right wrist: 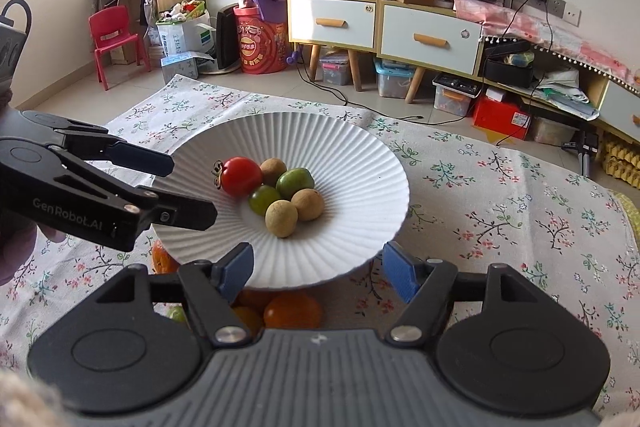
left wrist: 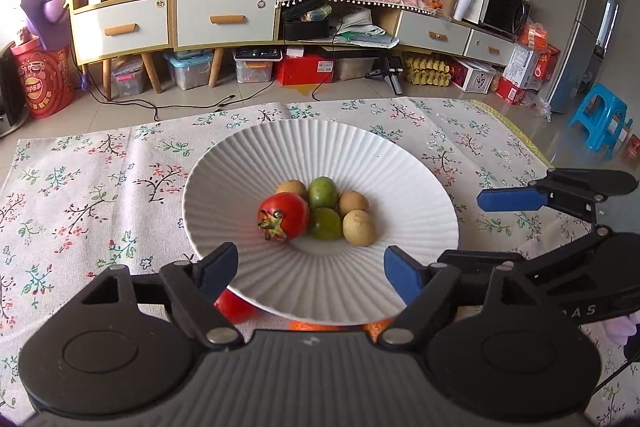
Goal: Organize fruits
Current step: 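Carry the tomato and tan fruit into the white bowl and open both tools, then withdraw both tools and grasp a green lime with the left tool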
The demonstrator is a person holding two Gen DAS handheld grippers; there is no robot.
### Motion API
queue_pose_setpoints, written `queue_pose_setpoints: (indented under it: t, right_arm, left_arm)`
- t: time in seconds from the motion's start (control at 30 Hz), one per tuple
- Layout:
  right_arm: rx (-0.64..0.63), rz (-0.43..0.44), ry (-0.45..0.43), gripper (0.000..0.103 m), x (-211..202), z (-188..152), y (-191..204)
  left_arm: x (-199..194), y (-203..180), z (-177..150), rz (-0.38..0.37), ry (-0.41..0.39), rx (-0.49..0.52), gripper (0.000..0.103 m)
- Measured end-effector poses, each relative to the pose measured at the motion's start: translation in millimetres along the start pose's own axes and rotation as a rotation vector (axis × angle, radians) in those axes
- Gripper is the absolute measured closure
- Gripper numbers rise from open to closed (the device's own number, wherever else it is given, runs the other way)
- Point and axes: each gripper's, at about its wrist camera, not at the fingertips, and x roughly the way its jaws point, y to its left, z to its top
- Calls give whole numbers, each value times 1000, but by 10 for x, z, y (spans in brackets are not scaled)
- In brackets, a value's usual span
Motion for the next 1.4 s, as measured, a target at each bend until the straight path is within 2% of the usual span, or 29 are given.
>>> queue_pose_setpoints:
  t: [0.13,0.3,0.47,0.73,1.1,1.4]
  right_arm:
    - [10,-9,-2,24,-98,-60,-16]
    - [35,-22,2,16,-186,-112,-31]
    - [67,-55,8,1,-286,-193,-41]
    - [120,-46,26,0,-303,-344,-58]
    - [134,-52,52,0,-337,-473,-75]
    - [146,-70,62,0,-276,-514,-98]
  left_arm:
    - [-111,-47,-77,23,-15,-3,12]
    - [-212,-111,-159,73,-8,4,8]
    - [-360,-159,-267,91,-27,-27,5]
    - [-447,-232,-437,159,-34,-55,5]
    - [-388,-397,-708,199,-15,-10,5]
    - [-205,-480,-858,176,-16,-6,5]
